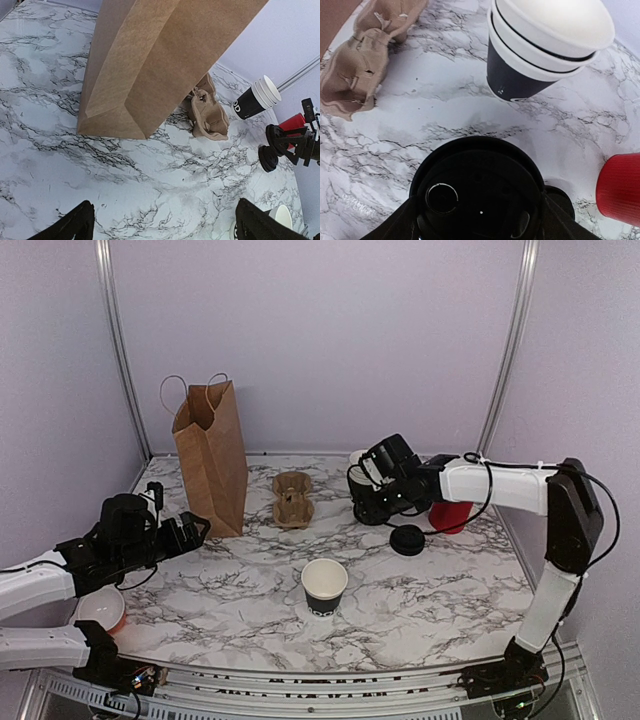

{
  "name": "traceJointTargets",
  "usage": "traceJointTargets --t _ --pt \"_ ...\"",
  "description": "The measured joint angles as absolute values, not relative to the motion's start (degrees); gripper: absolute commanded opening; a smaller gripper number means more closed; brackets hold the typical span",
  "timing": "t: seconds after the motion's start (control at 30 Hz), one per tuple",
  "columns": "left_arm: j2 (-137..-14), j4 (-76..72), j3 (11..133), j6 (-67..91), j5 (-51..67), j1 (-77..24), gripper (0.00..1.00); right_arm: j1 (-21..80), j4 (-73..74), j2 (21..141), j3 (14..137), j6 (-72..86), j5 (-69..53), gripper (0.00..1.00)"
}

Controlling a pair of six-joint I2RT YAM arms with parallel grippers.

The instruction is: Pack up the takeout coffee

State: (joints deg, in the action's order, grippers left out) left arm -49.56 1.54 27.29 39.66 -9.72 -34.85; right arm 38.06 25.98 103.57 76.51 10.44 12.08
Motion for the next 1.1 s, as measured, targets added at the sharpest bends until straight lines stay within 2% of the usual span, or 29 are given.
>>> traceJointTargets --t 0.37,0.5,0.77,1.1 --pt "-54.94 -2.24 28.51 39.48 -1.63 -34.92 0.99 45.23 29.63 90.98 74.15 12.51 11.07 0.74" --pt "-57.23 -3.88 29.78 39.88 0.71 -36.01 0.99 50.65 30.72 87.77 73.19 13.47 11.03 0.74" --pt "-59.7 -5.21 31.4 40.71 2.07 -38.26 0.99 58.61 32.14 86.02 70.24 16.23 11.09 0.74" --pt "-60.42 -5.43 31.31 43.88 2.55 -33.8 0.99 60.49 33.08 86.02 69.73 18.0 12.14 0.74"
